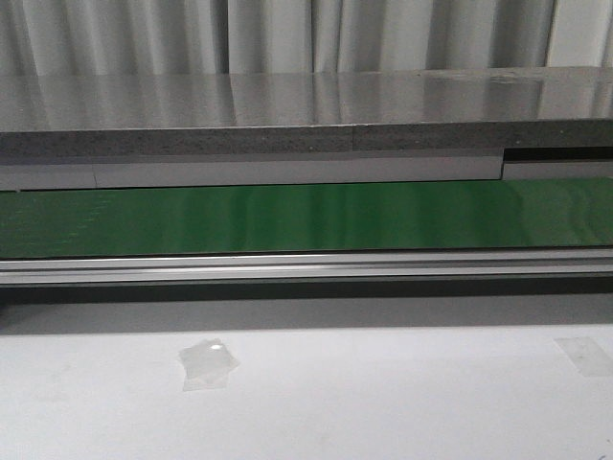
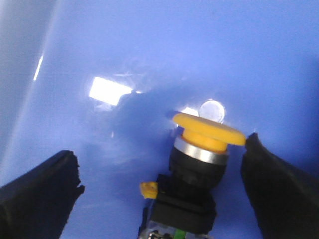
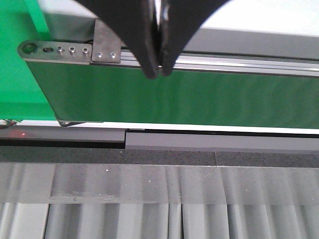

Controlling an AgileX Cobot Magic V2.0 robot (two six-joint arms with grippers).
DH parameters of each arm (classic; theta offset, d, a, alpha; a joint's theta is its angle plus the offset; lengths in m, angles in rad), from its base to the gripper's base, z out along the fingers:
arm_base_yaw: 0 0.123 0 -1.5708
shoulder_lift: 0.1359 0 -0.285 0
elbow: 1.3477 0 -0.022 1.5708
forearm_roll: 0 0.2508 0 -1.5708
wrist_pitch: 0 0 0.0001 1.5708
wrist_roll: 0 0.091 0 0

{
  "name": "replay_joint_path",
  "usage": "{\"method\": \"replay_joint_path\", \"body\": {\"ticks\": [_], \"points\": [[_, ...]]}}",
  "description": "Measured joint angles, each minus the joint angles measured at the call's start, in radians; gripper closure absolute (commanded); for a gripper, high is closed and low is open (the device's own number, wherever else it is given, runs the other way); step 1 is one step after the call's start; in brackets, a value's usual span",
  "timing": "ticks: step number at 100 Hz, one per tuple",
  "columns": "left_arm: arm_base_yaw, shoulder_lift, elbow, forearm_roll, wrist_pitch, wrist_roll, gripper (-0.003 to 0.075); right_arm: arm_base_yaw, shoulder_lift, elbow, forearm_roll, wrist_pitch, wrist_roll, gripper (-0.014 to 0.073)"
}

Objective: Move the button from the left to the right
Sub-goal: 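Lift the button with the left gripper and carry it over the belt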

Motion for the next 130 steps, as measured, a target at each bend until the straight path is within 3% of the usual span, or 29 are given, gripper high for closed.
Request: {"method": "replay_joint_path", "body": {"ticks": [23, 30, 57, 69, 98, 130], "points": [[0.006, 0.043, -0.002, -0.012, 0.001, 0.000, 0.0103, 0.000, 0.000, 0.000, 0.000, 0.000, 0.000, 0.0662], [0.008, 0.045, -0.004, -0.014, 0.003, 0.000, 0.0136, 0.000, 0.000, 0.000, 0.000, 0.000, 0.000, 0.0662], [0.008, 0.045, -0.004, -0.016, 0.003, 0.000, 0.0555, 0.000, 0.000, 0.000, 0.000, 0.000, 0.000, 0.0662], [0.008, 0.045, -0.004, -0.017, 0.003, 0.001, 0.0659, 0.000, 0.000, 0.000, 0.000, 0.000, 0.000, 0.0662], [0.008, -0.059, -0.004, -0.022, 0.015, 0.010, 0.0678, 0.000, 0.000, 0.000, 0.000, 0.000, 0.000, 0.0662], [-0.018, -0.260, -0.004, -0.047, 0.057, 0.141, 0.0678, 0.000, 0.000, 0.000, 0.000, 0.000, 0.000, 0.0662]]}}
